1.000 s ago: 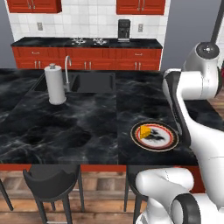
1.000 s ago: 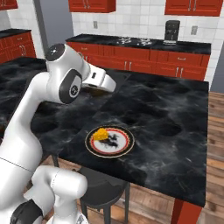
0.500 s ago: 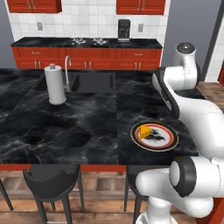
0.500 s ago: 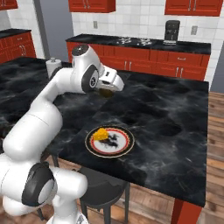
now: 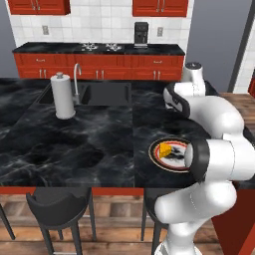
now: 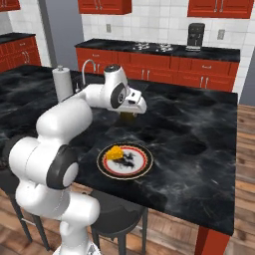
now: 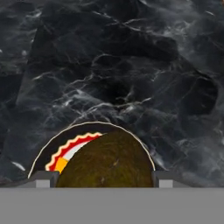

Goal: Take the cheese, steak, and avocado from the fridge and place them on the plate on the dining counter to create an appetizer plate.

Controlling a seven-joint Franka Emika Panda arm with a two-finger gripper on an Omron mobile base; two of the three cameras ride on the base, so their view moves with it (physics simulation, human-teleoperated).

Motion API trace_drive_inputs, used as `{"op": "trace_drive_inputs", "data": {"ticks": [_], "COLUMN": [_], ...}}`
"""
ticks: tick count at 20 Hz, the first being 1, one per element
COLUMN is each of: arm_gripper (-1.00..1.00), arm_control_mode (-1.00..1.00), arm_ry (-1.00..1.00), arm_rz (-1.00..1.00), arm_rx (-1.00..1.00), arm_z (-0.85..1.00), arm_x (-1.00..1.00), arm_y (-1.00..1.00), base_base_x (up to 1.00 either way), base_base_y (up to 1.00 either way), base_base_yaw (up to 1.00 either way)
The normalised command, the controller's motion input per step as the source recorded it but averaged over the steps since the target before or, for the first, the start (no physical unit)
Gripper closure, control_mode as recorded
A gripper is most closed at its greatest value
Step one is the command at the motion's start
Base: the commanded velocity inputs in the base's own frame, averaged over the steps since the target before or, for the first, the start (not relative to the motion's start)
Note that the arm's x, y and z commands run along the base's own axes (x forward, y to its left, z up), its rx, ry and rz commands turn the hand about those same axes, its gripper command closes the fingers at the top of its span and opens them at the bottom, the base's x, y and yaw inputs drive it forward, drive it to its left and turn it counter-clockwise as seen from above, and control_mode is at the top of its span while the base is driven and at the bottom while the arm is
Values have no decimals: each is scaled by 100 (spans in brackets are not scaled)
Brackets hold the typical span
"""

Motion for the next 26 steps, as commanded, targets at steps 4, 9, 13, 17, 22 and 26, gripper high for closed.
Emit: {"op": "trace_drive_inputs", "data": {"ticks": [4, 9, 13, 17, 22, 26], "arm_gripper": [100, 100, 100, 100, 100, 100], "arm_control_mode": [-100, -100, -100, -100, -100, -100], "arm_ry": [9, 7, 4, 5, 8, 6], "arm_rz": [12, 13, 9, 3, 0, 0], "arm_rx": [10, 12, 9, 7, 6, 5], "arm_z": [-89, -89, -83, -67, -52, -49], "arm_x": [42, 12, 0, 15, 39, 31], "arm_y": [-37, -37, -15, 0, 0, 0], "base_base_x": [0, 0, 0, 0, 0, 0], "base_base_y": [0, 0, 0, 0, 0, 0], "base_base_yaw": [0, 0, 0, 0, 0, 0]}}
